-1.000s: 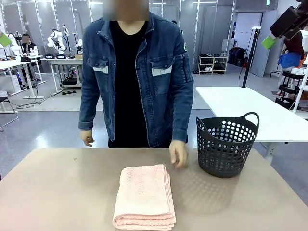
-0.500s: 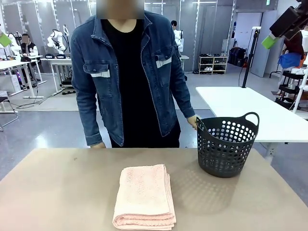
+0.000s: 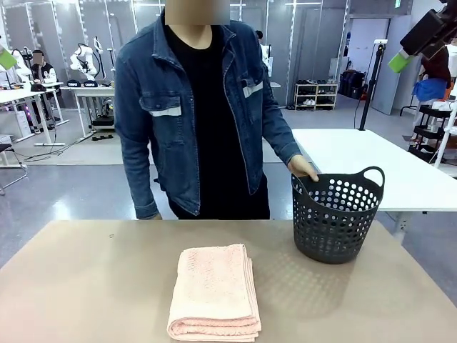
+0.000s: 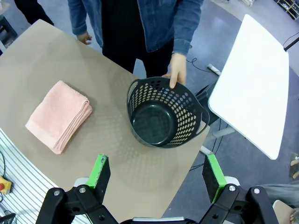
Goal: Fold the towel.
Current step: Pick up the 100 cm Hotel Towel and place it on the left side of the table.
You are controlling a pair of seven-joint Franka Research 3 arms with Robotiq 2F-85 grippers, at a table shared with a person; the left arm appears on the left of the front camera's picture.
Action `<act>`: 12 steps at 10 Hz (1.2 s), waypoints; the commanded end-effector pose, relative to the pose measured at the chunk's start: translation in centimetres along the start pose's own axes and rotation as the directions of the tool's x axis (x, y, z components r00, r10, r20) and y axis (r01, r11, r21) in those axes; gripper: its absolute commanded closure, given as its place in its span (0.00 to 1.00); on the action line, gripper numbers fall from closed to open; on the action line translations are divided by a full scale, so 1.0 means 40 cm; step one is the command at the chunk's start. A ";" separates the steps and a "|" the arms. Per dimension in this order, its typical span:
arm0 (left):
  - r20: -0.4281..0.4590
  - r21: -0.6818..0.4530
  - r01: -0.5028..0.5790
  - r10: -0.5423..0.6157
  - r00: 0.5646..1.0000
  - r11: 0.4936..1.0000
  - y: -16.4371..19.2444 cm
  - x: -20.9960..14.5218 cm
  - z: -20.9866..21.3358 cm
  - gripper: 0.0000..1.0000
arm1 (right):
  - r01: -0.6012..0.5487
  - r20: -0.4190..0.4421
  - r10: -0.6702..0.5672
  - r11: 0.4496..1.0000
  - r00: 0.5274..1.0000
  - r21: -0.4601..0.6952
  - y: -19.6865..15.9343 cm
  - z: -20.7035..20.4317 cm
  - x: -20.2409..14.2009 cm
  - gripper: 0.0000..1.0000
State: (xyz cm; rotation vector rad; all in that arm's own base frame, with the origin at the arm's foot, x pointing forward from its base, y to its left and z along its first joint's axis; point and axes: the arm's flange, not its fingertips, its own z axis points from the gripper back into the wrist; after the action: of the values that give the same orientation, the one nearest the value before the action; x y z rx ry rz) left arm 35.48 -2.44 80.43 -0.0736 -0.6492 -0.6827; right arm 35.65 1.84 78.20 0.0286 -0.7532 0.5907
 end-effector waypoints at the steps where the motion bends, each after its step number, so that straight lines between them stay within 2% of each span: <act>1: -0.005 -0.012 -0.011 0.011 1.000 1.000 0.000 0.006 0.008 0.00 | 0.006 -0.001 -0.006 1.000 1.000 -0.001 -0.002 0.002 -0.001 0.00; 12: -0.005 -0.012 -0.011 0.011 1.000 1.000 0.000 0.006 0.008 0.00 | 0.006 -0.001 -0.006 1.000 1.000 -0.001 -0.002 0.002 -0.001 0.00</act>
State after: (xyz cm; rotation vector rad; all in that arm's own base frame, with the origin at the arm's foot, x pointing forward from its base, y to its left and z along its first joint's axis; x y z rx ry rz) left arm 35.48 -2.44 80.43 -0.0736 -0.6493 -0.6827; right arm 35.65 1.84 78.20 0.0286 -0.7532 0.5907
